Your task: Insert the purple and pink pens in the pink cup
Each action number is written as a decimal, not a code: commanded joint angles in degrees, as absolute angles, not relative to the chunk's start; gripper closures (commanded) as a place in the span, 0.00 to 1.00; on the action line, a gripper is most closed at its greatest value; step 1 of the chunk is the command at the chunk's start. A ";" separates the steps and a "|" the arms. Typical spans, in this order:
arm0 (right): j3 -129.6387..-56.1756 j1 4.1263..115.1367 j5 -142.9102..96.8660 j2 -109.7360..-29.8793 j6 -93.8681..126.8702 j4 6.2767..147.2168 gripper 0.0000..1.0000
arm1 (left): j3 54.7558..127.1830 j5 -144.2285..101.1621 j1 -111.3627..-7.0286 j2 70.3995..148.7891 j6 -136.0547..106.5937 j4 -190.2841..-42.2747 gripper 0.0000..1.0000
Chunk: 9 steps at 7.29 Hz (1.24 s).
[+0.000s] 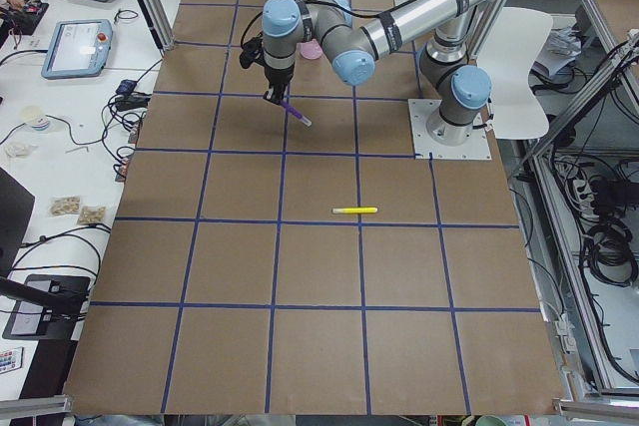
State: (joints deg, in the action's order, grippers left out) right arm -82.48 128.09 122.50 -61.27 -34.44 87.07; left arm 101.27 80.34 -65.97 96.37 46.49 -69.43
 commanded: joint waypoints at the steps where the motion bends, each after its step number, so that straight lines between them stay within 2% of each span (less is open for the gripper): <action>1: -82.09 128.06 122.52 -61.26 -34.45 87.19 0.00 | 101.34 78.49 -66.01 94.66 46.49 -69.43 1.00; 3: -82.44 123.69 122.09 -64.67 -32.10 89.19 0.00 | 101.34 77.44 -66.61 93.61 44.67 -69.52 1.00; 4: -82.96 118.18 117.82 -66.78 -23.12 89.56 0.00 | 101.34 75.00 -69.14 92.91 40.65 -69.43 1.00; 7: -85.68 101.75 99.80 -77.67 -11.73 90.09 0.00 | 101.43 74.97 -83.01 89.83 21.95 -63.33 1.00; 9: -86.92 93.63 93.37 -81.54 -4.35 89.83 0.00 | 102.13 74.97 -89.35 88.60 12.35 -61.35 1.00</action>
